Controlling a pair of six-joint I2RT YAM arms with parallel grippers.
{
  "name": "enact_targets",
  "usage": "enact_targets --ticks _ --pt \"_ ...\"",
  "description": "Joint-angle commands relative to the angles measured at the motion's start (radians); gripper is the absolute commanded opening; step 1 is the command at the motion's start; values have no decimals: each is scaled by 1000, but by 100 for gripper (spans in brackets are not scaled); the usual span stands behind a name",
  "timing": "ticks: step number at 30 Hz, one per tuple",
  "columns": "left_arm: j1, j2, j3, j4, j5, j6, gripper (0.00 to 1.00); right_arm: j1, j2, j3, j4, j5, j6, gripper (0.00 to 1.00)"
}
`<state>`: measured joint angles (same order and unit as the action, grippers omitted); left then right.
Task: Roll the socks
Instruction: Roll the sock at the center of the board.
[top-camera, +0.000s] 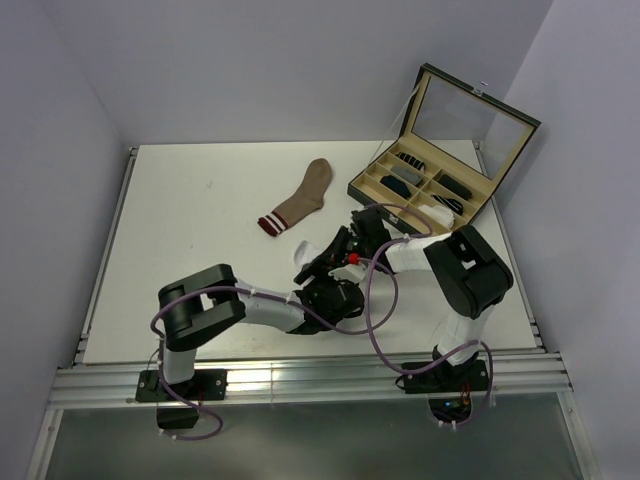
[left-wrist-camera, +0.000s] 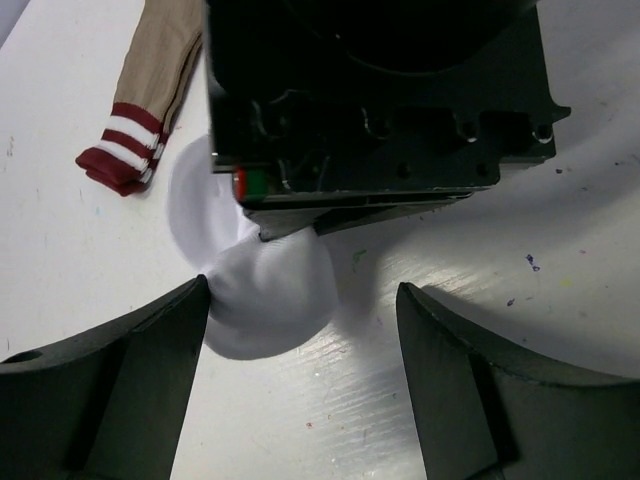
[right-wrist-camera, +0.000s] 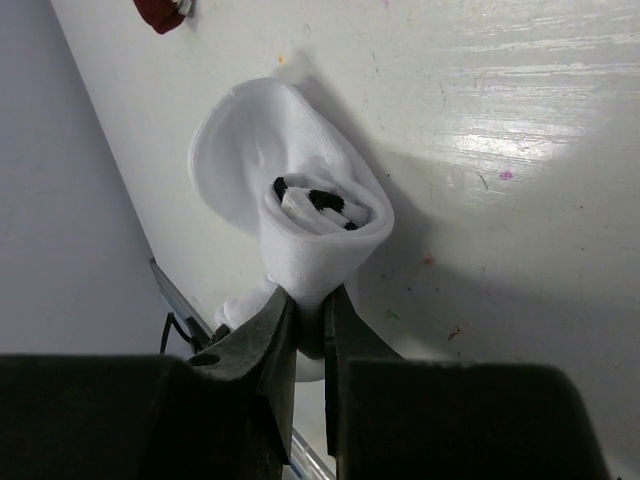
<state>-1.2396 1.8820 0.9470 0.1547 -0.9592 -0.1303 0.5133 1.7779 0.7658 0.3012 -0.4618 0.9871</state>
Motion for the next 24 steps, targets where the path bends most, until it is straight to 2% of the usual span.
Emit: enact_targets --ticks 1,15,21,24 --pt "0 43 47 20 -18 37 79 13 26 24 -1 -43 19 0" --pt "54 137 107 -89 -7 -3 75 11 46 29 6 -81 25 0" --pt "77 155 116 -153 33 -58 64 11 37 30 -8 -81 18 0" --pt "85 169 119 -188 56 -97 53 8 31 35 -14 -86 13 0"
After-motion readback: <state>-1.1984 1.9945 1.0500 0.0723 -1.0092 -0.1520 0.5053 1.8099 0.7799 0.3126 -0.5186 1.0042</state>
